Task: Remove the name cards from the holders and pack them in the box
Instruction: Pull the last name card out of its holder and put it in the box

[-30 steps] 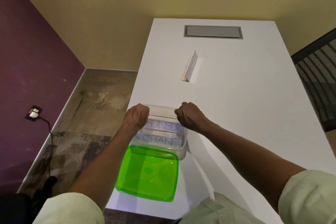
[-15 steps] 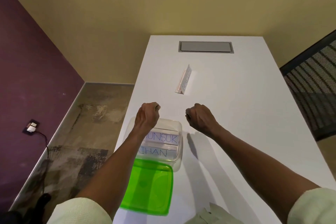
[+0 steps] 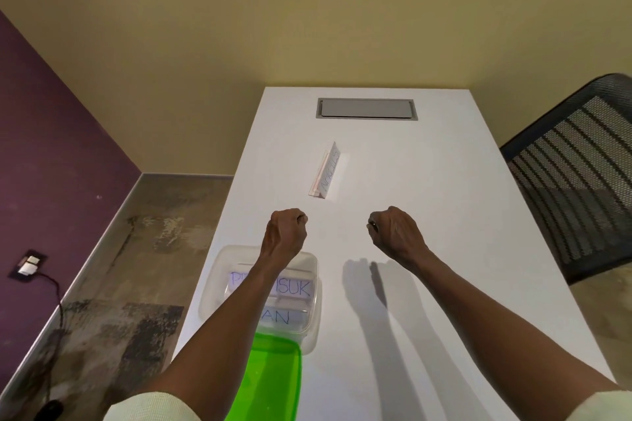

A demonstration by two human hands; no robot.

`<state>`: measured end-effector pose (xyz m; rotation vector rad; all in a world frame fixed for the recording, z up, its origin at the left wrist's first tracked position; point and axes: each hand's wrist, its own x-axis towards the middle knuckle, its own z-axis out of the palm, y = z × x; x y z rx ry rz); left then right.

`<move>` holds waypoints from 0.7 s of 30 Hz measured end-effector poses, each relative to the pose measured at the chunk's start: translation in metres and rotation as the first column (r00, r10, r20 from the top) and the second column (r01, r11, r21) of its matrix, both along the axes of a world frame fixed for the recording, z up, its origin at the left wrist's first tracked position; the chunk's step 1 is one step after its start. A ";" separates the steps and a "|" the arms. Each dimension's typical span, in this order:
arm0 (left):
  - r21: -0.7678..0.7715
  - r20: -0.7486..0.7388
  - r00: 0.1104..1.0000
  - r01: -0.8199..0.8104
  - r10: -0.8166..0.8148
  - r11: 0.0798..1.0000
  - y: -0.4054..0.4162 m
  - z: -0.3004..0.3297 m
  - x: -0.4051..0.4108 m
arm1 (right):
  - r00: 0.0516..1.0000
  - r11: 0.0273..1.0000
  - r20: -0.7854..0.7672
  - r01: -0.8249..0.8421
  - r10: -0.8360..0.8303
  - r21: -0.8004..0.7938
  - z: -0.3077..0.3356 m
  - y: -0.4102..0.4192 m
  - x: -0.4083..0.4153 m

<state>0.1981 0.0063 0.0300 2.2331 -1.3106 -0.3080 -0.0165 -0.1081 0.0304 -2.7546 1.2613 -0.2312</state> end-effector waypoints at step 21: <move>0.079 -0.113 0.986 -0.116 0.124 0.990 -0.115 -0.010 0.024 | 0.983 0.958 0.141 0.076 -0.119 0.278 -0.025 -0.067 0.013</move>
